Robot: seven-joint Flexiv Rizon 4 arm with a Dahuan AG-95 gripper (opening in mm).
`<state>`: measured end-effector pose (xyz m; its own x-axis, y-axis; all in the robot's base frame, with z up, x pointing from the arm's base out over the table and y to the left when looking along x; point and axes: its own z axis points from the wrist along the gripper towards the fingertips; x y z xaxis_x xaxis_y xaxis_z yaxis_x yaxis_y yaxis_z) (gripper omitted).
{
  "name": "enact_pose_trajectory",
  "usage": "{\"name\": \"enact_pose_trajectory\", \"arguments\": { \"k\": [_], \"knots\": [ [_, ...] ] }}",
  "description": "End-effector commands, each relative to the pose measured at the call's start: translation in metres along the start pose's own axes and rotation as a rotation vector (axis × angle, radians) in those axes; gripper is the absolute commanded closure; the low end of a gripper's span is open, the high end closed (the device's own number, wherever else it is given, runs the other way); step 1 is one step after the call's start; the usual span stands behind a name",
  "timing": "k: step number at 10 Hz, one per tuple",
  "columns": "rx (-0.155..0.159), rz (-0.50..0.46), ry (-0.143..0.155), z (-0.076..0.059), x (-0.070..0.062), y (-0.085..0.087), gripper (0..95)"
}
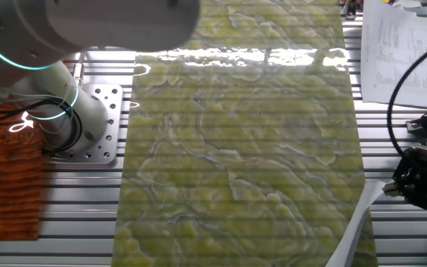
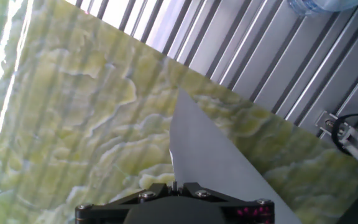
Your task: Flip over and spread out the paper that is laid flat on the table
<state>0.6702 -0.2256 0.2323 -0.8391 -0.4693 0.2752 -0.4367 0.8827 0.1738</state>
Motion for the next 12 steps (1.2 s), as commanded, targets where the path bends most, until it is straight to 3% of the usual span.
{"name": "enact_pose_trajectory", "arguments": {
  "k": [1,5,7,9,12],
  "knots": [
    [0.015,-0.064,-0.013,0.004,0.003,0.002,95.0],
    [0.018,-0.195,-0.014,0.004,0.003,0.002,95.0],
    [0.005,-0.219,0.003,0.004,0.003,0.002,95.0],
    [-0.014,-0.137,0.012,0.026,0.019,0.025,95.0],
    [-0.051,-0.044,0.017,0.043,0.029,0.042,95.0]
  ]
}}
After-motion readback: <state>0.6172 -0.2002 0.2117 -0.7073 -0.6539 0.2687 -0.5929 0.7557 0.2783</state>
